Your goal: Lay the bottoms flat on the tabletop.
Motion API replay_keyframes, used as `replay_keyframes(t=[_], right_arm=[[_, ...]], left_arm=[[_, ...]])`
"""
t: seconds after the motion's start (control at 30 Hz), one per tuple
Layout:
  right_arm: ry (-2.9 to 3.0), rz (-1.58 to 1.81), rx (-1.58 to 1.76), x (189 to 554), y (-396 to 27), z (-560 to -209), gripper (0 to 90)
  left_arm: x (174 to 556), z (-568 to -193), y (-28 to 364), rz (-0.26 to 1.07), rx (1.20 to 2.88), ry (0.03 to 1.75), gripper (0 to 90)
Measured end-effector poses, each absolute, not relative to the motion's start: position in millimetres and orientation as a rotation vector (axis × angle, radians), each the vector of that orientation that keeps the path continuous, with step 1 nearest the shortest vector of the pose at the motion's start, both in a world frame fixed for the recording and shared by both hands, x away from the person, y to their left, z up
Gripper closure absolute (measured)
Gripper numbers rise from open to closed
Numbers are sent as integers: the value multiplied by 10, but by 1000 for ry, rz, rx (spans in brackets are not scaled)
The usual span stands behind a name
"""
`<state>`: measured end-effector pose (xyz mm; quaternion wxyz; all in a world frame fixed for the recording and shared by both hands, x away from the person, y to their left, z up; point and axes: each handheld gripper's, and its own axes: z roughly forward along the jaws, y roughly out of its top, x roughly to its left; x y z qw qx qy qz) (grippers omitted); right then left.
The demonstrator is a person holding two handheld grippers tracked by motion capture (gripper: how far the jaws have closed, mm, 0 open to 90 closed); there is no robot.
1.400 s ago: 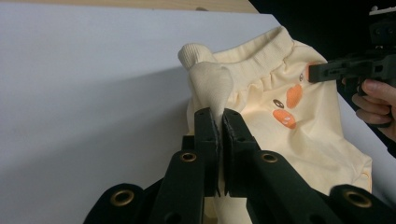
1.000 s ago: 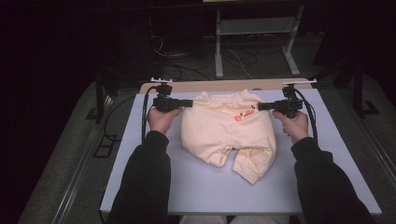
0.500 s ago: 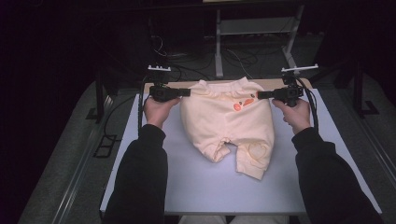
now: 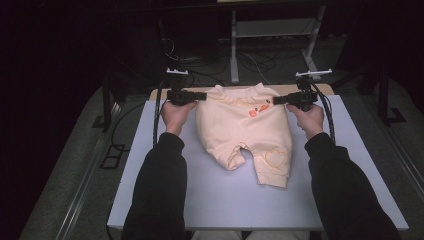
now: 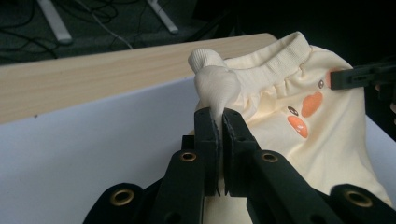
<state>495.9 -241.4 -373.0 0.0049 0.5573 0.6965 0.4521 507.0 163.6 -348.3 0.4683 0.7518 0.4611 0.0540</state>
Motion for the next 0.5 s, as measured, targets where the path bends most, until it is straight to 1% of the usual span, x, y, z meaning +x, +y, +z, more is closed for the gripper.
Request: replay_keyframes(t=[0.3, 0.37, 0.5], right_arm=[[2212, 1273, 1814, 5039, -2310, -4091, 811], [2223, 1196, 1809, 5064, -2289, -4134, 810], [2204, 1186, 1858, 5118, -2323, -4193, 810]], left_arm=[[5152, -4002, 1546, 99, 1842, 1238, 844], [5162, -4072, 1560, 93, 1841, 1267, 844], [5192, -4122, 1585, 85, 1848, 1309, 843]])
